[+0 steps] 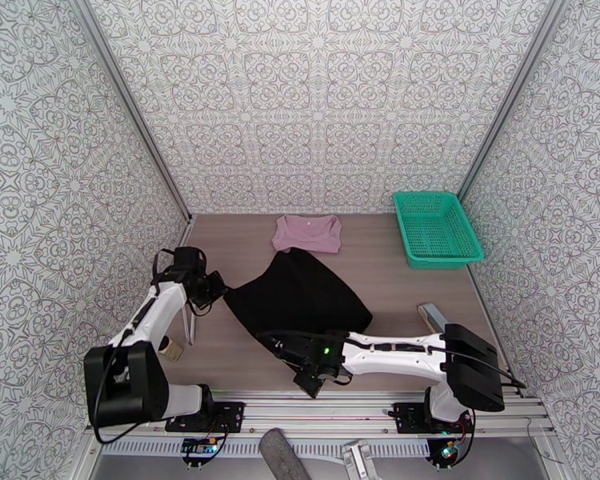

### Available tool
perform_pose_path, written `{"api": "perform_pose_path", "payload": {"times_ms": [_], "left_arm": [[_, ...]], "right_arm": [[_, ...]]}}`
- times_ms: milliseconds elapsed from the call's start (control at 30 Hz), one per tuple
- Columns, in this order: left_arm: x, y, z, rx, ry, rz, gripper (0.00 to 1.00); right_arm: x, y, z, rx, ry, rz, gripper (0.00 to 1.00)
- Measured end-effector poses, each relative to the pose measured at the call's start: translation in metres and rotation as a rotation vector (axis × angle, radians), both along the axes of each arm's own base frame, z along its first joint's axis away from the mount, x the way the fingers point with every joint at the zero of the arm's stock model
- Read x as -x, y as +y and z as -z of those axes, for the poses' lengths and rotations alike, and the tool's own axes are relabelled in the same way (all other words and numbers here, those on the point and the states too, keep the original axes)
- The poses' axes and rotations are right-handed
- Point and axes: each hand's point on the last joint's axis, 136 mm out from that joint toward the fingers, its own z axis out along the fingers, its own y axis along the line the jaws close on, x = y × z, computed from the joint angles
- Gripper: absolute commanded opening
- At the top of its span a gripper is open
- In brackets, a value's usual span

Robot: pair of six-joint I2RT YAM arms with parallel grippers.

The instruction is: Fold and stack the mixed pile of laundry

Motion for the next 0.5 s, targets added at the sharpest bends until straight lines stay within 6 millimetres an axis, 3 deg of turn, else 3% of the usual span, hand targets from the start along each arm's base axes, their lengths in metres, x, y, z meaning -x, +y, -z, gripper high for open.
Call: {"api": "perform_pose_path", "payload": {"times_ms": [133, 233, 367, 500], "left_arm": [[0.001, -0.007, -0.01, 0.012, -0.002, 0.021, 0.0], [-0.011, -0.023, -0.032, 0.011, -0.032, 0.071, 0.0], [-0.042, -0.063, -0.071, 0.021, -0.115, 0.182, 0.0], [-0.07, -0.103, -0.091, 0.031, -0.155, 0.278, 0.0]], "right_arm": [[-0.011, -0.008, -0.013, -0.006, -0.052, 0.064, 0.0], [-0.029, -0.022, -0.031, -0.019, -0.108, 0.144, 0.0], [-0.063, -0.049, -0.062, -0.063, -0.193, 0.289, 0.0], [-0.09, -0.082, -0.076, -0.079, -0.249, 0.419, 0.0]]}}
